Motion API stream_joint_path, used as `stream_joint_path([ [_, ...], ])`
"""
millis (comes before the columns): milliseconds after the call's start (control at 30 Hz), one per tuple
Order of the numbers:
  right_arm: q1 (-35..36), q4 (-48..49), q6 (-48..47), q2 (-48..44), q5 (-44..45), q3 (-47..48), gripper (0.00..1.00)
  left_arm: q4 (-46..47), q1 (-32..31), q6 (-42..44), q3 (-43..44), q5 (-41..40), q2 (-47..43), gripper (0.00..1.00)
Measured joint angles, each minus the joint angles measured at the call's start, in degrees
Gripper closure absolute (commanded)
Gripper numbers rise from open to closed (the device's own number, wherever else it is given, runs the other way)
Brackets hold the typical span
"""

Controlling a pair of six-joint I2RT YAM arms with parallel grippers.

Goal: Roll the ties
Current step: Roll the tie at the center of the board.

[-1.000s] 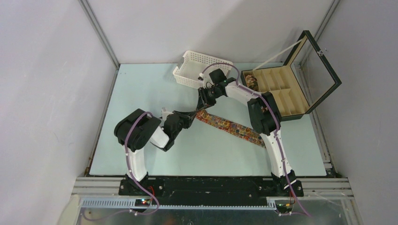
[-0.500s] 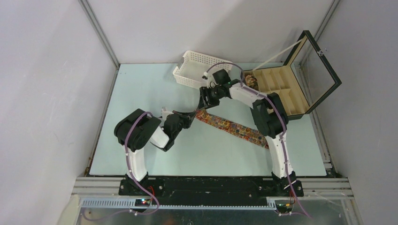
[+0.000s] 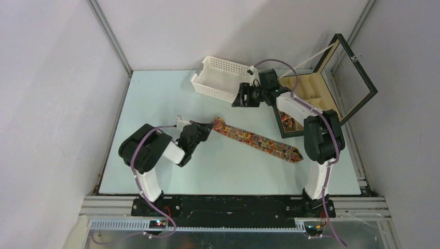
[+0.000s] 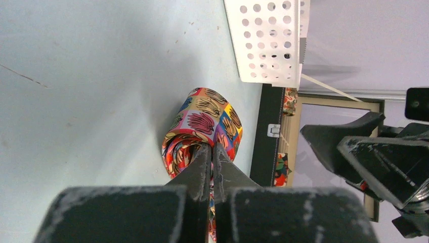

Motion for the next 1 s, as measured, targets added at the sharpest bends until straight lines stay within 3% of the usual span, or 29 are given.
stream_joint_path([
  [500, 0.76, 0.17, 0.17, -0.68, -0.09, -4.55, 0.34, -12.26, -1.11, 16.74, 1.01, -9.35, -9.33, 1.0],
  [1000, 0.76, 0.52, 0.42, -0.68, -0.5, -4.55, 0.34, -22.18, -9.62, 33.29, 8.04, -22.32, -10.05, 1.0],
])
